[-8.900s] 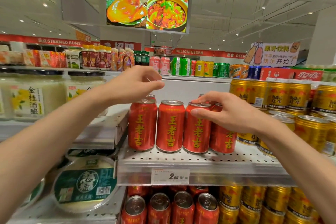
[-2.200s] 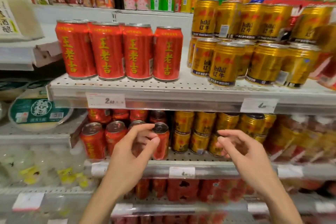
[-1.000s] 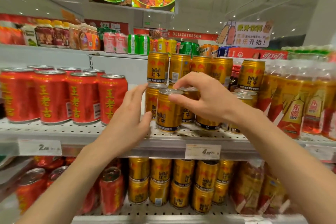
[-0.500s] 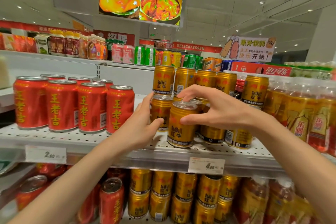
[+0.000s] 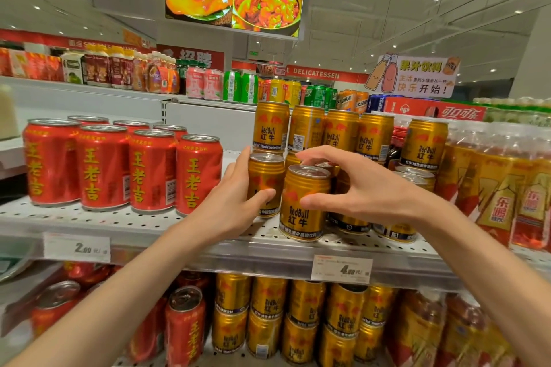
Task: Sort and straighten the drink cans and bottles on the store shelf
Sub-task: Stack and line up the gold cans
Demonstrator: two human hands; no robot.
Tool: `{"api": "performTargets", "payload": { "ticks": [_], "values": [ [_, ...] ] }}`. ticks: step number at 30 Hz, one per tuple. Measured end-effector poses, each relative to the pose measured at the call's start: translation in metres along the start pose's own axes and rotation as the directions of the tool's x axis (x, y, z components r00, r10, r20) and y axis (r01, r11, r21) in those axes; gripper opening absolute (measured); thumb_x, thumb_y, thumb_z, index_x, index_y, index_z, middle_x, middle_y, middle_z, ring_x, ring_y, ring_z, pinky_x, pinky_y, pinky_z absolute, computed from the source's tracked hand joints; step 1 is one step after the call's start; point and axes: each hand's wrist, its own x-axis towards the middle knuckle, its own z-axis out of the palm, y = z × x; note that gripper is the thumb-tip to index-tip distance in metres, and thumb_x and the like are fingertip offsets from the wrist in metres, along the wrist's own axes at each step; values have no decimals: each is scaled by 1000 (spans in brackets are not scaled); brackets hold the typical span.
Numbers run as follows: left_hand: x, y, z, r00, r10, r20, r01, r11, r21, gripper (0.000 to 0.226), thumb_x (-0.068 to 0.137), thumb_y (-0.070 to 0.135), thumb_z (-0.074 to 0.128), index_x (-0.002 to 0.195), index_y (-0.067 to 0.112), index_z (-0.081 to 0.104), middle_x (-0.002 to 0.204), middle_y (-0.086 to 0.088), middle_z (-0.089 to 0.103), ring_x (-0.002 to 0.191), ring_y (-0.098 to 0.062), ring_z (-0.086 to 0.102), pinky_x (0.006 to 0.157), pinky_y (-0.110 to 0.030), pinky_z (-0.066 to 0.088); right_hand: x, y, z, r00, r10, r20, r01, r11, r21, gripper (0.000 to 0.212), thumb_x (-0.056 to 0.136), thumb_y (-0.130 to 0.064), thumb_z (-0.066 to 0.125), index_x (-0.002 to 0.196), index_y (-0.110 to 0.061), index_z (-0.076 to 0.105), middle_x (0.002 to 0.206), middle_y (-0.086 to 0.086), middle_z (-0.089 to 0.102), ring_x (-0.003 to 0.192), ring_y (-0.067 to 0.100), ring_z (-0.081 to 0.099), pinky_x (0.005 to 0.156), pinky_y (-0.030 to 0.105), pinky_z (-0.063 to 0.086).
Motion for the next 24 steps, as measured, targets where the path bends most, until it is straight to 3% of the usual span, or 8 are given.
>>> {"api": "performTargets", "payload": {
  "ticks": [4,6,11,13,16,18,22,24],
  "values": [
    [-9,-1,-3,1000,5,-5,-5,999,-35,84,98,39,59,160,31,2,162,8,30,146,-9,33,121,-41,31,1,3,-1,1000,-3,-14,4,999,50,73,79,-54,76,143,-46,42,137,-19,54,130,0,47,99,18,38],
    [-12,1,-2,1000,7,-23,-9,997,-82,78,98,35,60,159,31,11,152,17,38,137,-1,37,118,-33,33,1,3,-5,1000,-7,-25,9,998,63,71,76,-55,77,139,-51,44,133,-22,56,129,-4,46,100,21,34],
    [-16,4,-2,999,-20,-31,15,991,-136,63,98,28,63,140,51,23,118,44,38,108,22,45,102,-15,38,1,0,-28,994,13,-106,18,956,294,60,74,-38,80,129,-40,57,126,-17,62,112,-14,59,91,10,48],
    [-15,3,-2,999,-28,-33,22,987,-160,71,97,28,64,153,38,21,125,40,41,104,21,48,97,-11,38,7,0,-36,986,21,-166,39,936,350,58,74,-41,82,128,-41,59,129,-13,64,118,-7,60,99,21,50],
    [-15,2,-1,998,-48,-45,38,980,-195,92,95,32,67,161,30,3,136,18,40,120,2,46,105,-23,37,21,1,-38,965,53,-258,48,928,370,57,76,-45,83,128,-40,60,131,-8,65,122,9,62,105,44,51],
    [-15,2,-2,998,-51,-49,39,976,-214,96,94,33,68,160,34,-2,134,16,37,122,0,44,109,-27,37,33,-3,-37,948,57,-314,70,923,378,53,79,-42,82,127,-37,61,130,-7,66,121,11,63,104,43,51],
    [-17,3,-2,998,-46,-47,34,973,-228,98,94,31,68,159,35,-5,131,18,36,123,2,42,113,-30,36,59,-16,-26,942,45,-333,87,925,371,50,82,-32,81,128,-27,61,127,-8,65,115,4,63,97,30,54],
    [-17,3,-2,998,-39,-42,28,973,-230,99,94,31,67,159,35,-7,131,19,36,122,3,43,113,-30,36,69,-20,-17,951,44,-306,76,926,370,48,84,-31,80,128,-25,61,127,-7,65,115,6,63,98,34,55]
  ]
}}
